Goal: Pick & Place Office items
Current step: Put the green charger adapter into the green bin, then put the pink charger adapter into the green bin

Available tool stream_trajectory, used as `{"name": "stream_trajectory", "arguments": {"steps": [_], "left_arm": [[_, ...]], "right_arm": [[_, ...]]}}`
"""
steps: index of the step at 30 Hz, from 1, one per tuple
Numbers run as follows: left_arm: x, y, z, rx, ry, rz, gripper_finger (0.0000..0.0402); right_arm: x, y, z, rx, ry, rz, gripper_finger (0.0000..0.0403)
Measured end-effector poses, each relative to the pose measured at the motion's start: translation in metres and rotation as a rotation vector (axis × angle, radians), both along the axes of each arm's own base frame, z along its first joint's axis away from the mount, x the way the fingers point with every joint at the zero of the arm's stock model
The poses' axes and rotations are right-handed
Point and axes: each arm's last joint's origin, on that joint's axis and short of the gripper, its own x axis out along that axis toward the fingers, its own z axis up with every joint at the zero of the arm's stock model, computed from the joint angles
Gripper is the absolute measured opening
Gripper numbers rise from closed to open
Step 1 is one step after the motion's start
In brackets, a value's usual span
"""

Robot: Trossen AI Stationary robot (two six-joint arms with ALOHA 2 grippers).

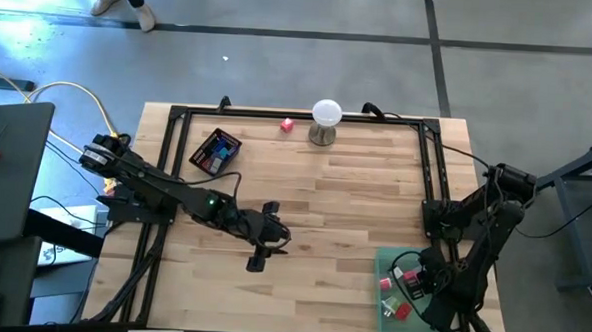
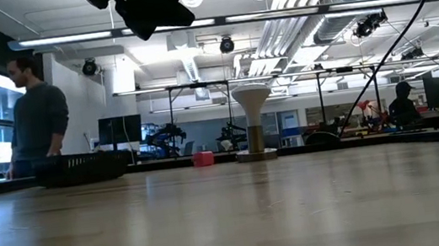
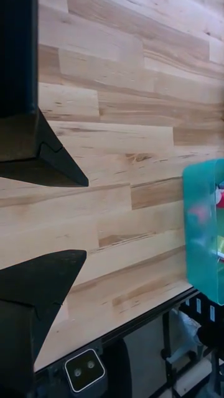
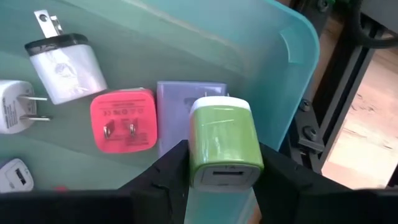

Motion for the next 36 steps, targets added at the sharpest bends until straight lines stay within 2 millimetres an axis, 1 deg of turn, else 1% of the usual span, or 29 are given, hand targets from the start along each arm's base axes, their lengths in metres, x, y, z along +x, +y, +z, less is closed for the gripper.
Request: {"name": "stream_trajectory", "arguments": {"steps": [3, 7, 14, 17, 23, 27, 32, 36], "left_arm": [[0.000, 0.000, 0.000, -0.002, 0.001, 0.000, 0.0167], [0.000, 0.000, 0.000, -0.002, 0.001, 0.000, 0.0167], [0.000, 0.000, 0.000, -0.001, 0.001, 0.000, 0.0167], [0.000, 0.000, 0.000, -0.001, 0.001, 0.000, 0.0167], [-0.002, -0.002, -0.002, 0.003, 0.021, -0.002, 0.0167], [-0.003, -0.004, -0.002, 0.028, 0.023, -0.027, 0.0167], [-0.005, -0.007, -0.003, 0.028, 0.035, -0.034, 0.0167], [-0.004, -0.005, -0.003, 0.024, 0.033, -0.026, 0.0167]], "right_arm": [[0.000, 0.000, 0.000, -0.004, -0.009, 0.001, 0.0144], [0.002, 0.001, 0.000, 0.007, -0.018, -0.004, 0.0162], [0.003, -0.001, 0.000, -0.009, -0.028, 0.002, 0.0225], [0.003, -0.001, 0.000, -0.012, -0.027, 0.003, 0.0243], [0.002, -0.004, 0.005, 0.010, -0.024, 0.032, 0.0246], [0.000, -0.010, 0.012, -0.011, -0.041, 0.008, 0.0245], [0.000, -0.013, 0.017, -0.009, -0.085, 0.014, 0.0245], [0.000, -0.015, 0.020, -0.020, -0.128, 0.023, 0.0245]]}}
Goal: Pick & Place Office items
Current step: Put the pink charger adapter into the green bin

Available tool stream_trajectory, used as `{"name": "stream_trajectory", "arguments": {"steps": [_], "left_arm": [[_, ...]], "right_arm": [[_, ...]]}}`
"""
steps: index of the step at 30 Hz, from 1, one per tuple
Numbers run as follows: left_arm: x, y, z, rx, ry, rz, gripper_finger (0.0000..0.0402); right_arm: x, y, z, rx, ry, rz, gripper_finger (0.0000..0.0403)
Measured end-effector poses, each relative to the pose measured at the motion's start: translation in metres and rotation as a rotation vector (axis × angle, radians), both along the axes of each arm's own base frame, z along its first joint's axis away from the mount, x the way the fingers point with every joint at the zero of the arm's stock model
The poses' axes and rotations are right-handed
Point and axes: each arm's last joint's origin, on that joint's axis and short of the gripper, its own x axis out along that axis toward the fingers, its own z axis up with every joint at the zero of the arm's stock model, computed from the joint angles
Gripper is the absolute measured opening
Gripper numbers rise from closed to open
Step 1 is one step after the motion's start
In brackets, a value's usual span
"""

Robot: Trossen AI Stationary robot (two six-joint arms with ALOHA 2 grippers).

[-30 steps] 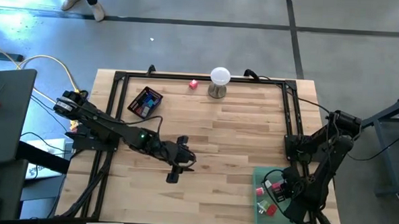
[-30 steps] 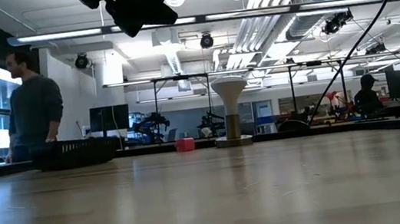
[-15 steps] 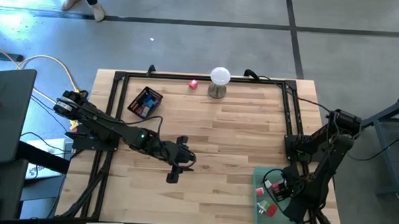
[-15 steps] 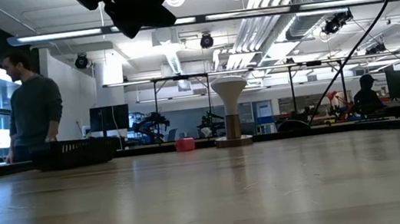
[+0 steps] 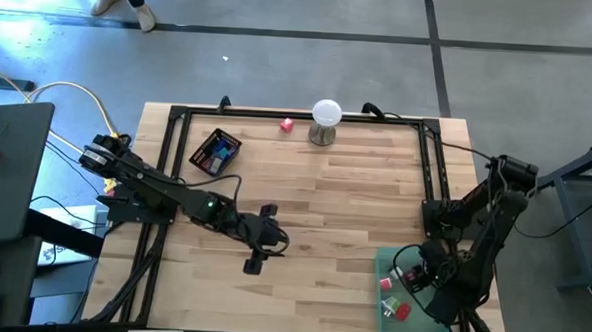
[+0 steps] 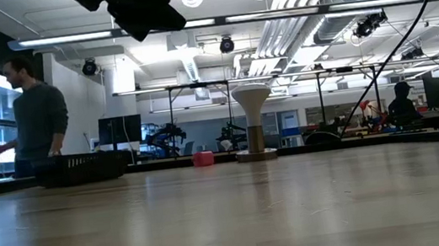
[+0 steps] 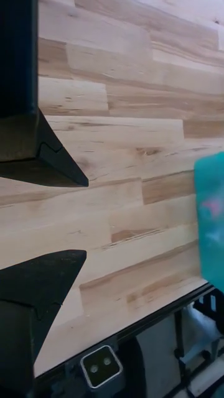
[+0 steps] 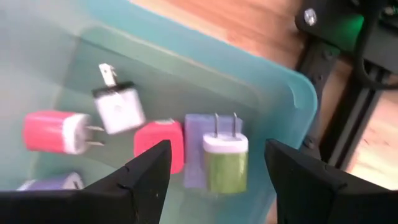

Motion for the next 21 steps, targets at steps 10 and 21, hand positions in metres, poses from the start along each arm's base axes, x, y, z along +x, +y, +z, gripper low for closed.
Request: {"name": "stream_trajectory", "arguments": {"steps": [10, 21], "left_arm": [[0.000, 0.001, 0.000, -0.029, -0.001, 0.039, 0.0183], [0.004, 0.012, 0.000, 0.018, -0.003, 0.109, 0.0310]], "right_arm": [[0.007, -0.005, 0.006, -0.106, -0.261, 0.078, 0.0245], [0.021, -0.008, 0.019, -0.447, -0.811, 0.324, 0.0245]]}}
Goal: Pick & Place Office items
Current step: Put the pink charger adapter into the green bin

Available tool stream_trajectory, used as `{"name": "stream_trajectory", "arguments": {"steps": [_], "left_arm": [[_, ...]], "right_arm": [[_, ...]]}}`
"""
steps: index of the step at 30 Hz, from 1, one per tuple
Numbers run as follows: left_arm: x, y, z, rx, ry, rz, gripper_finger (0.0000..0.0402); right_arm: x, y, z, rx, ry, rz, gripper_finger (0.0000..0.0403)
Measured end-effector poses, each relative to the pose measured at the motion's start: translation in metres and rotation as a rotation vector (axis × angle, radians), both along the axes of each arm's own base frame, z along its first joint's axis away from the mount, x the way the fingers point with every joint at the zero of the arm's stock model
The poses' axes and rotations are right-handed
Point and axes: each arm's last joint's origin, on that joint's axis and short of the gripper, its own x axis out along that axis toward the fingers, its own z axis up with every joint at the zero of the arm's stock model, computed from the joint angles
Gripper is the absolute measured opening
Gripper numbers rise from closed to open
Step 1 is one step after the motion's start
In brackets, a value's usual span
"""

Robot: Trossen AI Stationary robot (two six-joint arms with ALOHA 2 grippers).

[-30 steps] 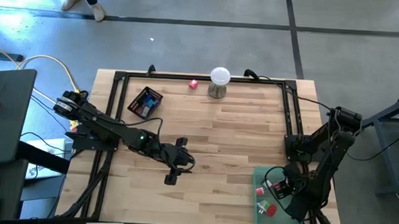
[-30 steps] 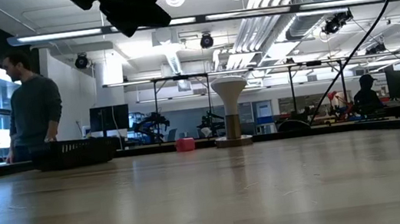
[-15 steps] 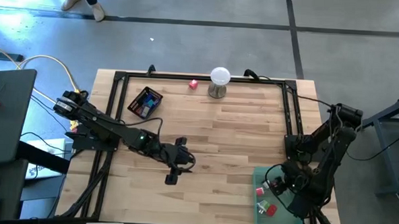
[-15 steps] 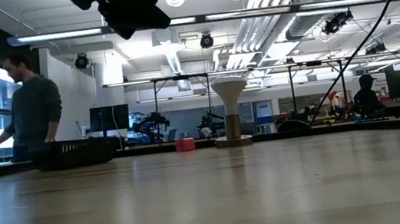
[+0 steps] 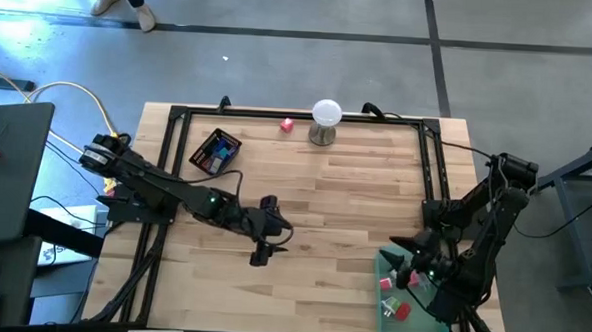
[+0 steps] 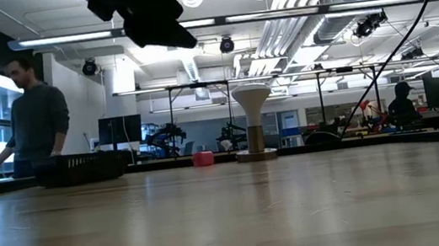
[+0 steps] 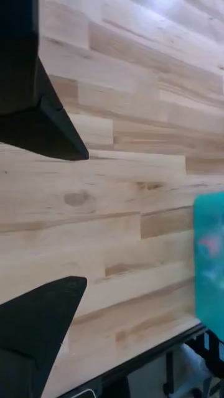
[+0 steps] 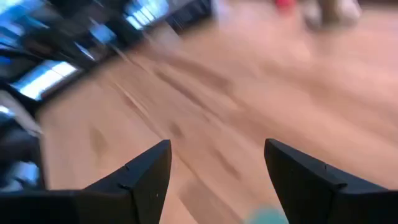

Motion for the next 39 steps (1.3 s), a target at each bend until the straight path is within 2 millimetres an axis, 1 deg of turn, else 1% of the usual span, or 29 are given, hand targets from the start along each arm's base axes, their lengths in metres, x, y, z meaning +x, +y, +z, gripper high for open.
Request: {"name": "stream_trajectory", "arguments": {"steps": [4, 7, 10, 12, 16, 20, 22, 25, 29, 32, 35, 39], "left_arm": [[0.001, 0.008, 0.001, 0.045, -0.001, -0.006, 0.0321], [0.003, 0.017, 0.000, 0.108, 0.006, 0.019, 0.0322], [0.002, 0.026, -0.003, 0.163, 0.045, 0.052, 0.0322], [0.001, 0.034, -0.006, 0.190, 0.085, 0.086, 0.0322], [0.001, 0.057, -0.011, 0.146, 0.154, 0.158, 0.0322], [0.004, 0.086, -0.012, 0.019, 0.179, 0.170, 0.0322], [0.004, 0.104, -0.012, -0.041, 0.184, 0.213, 0.0322], [0.001, 0.139, -0.012, -0.122, 0.191, 0.322, 0.0322], [-0.010, 0.188, -0.013, -0.310, 0.186, 0.458, 0.0322], [-0.020, 0.217, -0.013, -0.339, 0.171, 0.538, 0.0322], [-0.028, 0.238, -0.014, -0.346, 0.162, 0.614, 0.0322], [-0.038, 0.256, -0.015, -0.396, 0.148, 0.756, 0.0322]], "right_arm": [[0.005, 0.003, 0.005, -0.158, -0.165, 0.078, 0.0245], [0.010, 0.003, 0.007, -0.269, -0.196, 0.104, 0.0245], [0.017, 0.000, 0.009, -0.357, -0.200, 0.099, 0.0245], [0.023, -0.004, 0.009, -0.406, -0.170, 0.083, 0.0245], [0.036, -0.015, 0.008, -0.469, -0.091, 0.041, 0.0245], [0.045, -0.023, 0.007, -0.518, -0.011, 0.014, 0.0245], [0.049, -0.027, 0.007, -0.552, 0.023, 0.008, 0.0245], [0.055, -0.034, 0.007, -0.595, 0.060, -0.011, 0.0245], [0.061, -0.040, 0.007, -0.613, 0.092, -0.037, 0.0245], [0.064, -0.042, 0.006, -0.573, 0.124, -0.043, 0.0245], [0.067, -0.043, 0.005, -0.566, 0.150, -0.040, 0.0245], [0.068, -0.043, 0.005, -0.602, 0.157, -0.034, 0.0245]]}}
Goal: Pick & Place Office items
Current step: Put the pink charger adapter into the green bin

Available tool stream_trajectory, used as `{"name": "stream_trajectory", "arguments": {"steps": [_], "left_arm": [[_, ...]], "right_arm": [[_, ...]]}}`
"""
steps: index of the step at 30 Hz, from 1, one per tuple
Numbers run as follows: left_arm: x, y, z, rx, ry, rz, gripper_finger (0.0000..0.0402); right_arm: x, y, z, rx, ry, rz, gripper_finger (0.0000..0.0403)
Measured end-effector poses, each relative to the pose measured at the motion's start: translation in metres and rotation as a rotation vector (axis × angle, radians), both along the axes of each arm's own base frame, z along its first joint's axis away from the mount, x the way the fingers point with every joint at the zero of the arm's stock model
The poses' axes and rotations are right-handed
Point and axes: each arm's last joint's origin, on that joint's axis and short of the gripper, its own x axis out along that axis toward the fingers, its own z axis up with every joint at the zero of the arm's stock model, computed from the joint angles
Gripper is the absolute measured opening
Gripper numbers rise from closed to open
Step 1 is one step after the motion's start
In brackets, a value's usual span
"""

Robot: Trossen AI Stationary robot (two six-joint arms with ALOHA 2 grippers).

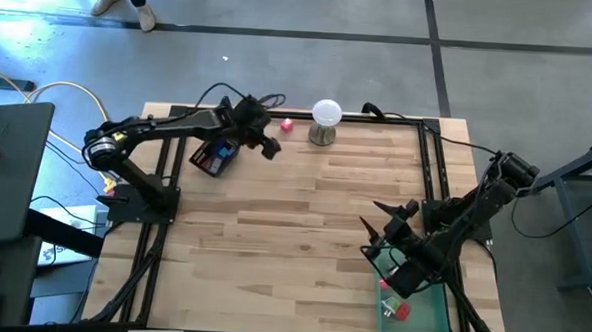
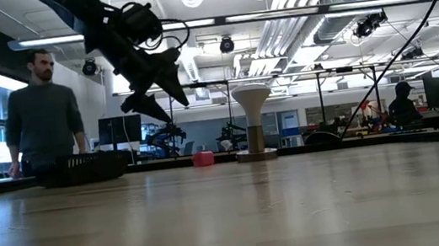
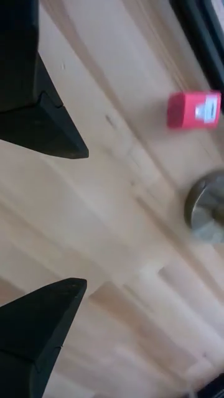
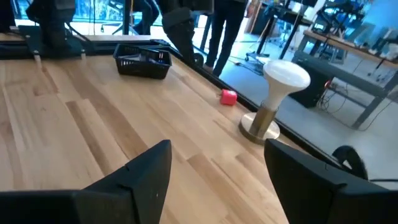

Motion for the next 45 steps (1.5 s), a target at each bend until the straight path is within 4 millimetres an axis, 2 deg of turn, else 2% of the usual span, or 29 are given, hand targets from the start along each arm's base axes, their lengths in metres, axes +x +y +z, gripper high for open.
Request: {"name": "stream_trajectory", "arguments": {"steps": [4, 13, 25, 32, 40, 45], "left_arm": [[-0.002, 0.006, -0.002, 0.008, 0.013, 0.020, 0.0322], [0.008, 0.010, -0.002, 0.210, 0.018, -0.072, 0.0322], [0.013, 0.005, -0.005, 0.127, -0.015, -0.004, 0.0322], [0.018, 0.027, -0.021, 0.102, 0.032, 0.051, 0.0320], [0.043, 0.050, -0.012, 0.119, 0.080, 0.011, 0.0320], [0.051, 0.062, -0.019, 0.134, 0.118, 0.039, 0.0320]], "right_arm": [[0.004, -0.004, 0.000, -0.006, 0.001, -0.020, 0.0245], [0.009, -0.011, -0.003, 0.069, 0.065, -0.066, 0.0245], [0.009, -0.011, -0.003, 0.057, 0.086, -0.059, 0.0245], [0.009, -0.011, -0.003, 0.056, 0.086, -0.059, 0.0245], [0.011, -0.014, -0.003, 0.060, 0.088, -0.073, 0.0245], [0.013, -0.016, -0.004, 0.083, 0.104, -0.085, 0.0245]]}}
